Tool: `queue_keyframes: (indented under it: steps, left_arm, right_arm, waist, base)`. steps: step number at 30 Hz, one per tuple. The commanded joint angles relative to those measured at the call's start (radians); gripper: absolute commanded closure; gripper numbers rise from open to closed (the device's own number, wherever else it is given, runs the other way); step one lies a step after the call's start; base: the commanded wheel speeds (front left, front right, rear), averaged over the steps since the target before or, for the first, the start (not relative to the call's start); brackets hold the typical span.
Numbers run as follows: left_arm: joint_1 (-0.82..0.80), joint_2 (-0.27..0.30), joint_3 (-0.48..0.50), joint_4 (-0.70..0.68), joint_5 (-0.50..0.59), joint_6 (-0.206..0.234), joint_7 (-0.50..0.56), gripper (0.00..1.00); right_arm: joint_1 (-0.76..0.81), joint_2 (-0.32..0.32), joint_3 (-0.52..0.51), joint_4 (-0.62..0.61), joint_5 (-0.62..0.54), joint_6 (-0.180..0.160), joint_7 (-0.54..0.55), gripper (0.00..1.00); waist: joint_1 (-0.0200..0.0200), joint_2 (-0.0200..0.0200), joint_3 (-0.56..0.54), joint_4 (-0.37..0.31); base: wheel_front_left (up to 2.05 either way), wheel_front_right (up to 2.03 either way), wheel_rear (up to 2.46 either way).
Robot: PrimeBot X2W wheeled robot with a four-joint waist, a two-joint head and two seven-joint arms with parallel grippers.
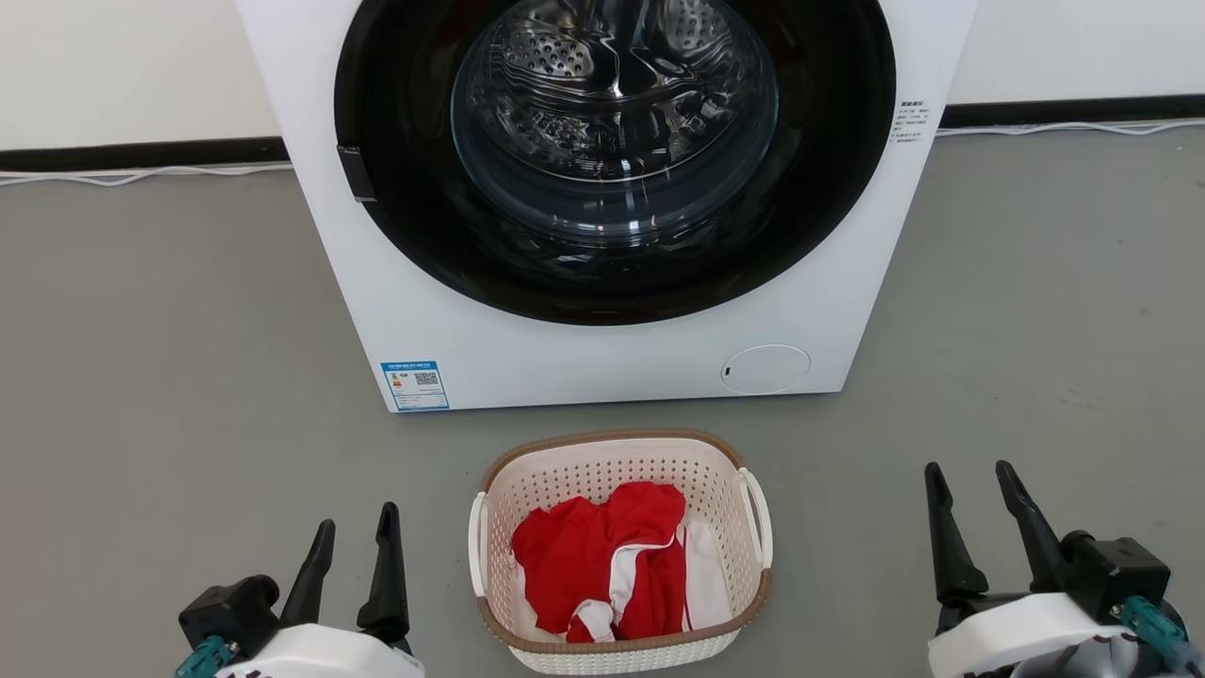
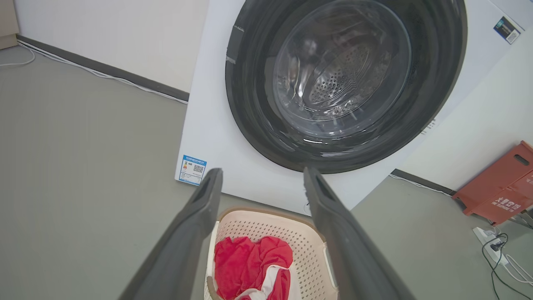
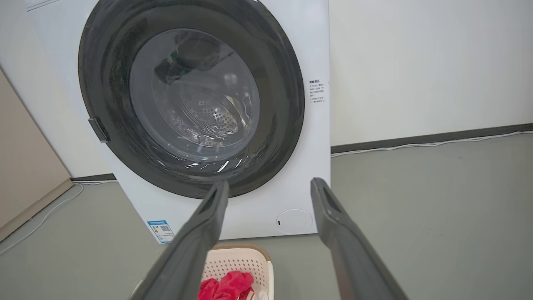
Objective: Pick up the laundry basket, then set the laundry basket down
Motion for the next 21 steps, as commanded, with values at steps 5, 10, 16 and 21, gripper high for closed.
queue_keyframes:
  steps: [5, 10, 16, 21]
  left_arm:
    - [-0.015, 0.010, 0.014, -0.032, 0.075, 0.009, -0.028, 0.00]
    - [-0.017, 0.010, 0.010, -0.031, 0.127, 0.014, -0.043, 0.00]
    - [-0.015, 0.011, 0.005, -0.029, 0.195, 0.019, -0.062, 0.00]
    - [-0.018, 0.011, 0.005, -0.026, 0.196, 0.018, -0.062, 0.00]
  right_arm:
    - [-0.035, -0.001, -0.020, 0.021, -0.099, 0.007, -0.031, 0.00]
    - [-0.048, 0.002, -0.027, 0.054, -0.159, 0.007, -0.046, 0.00]
    - [-0.054, 0.003, -0.024, 0.070, -0.225, 0.007, -0.065, 0.00]
    - [-0.060, 0.003, -0.026, 0.080, -0.213, 0.007, -0.065, 0.00]
  waist:
    - [0.0000, 0.0000, 0.001, -0.001]
    - [0.0000, 0.0000, 0.002, 0.000]
    - [0.0000, 0.0000, 0.001, -0.002]
    - [0.0000, 0.0000, 0.002, -0.002]
  base:
    - [0.00, 0.00, 0.00]
    - [0.00, 0.00, 0.00]
    - [0.00, 0.00, 0.00]
    - [0.00, 0.00, 0.00]
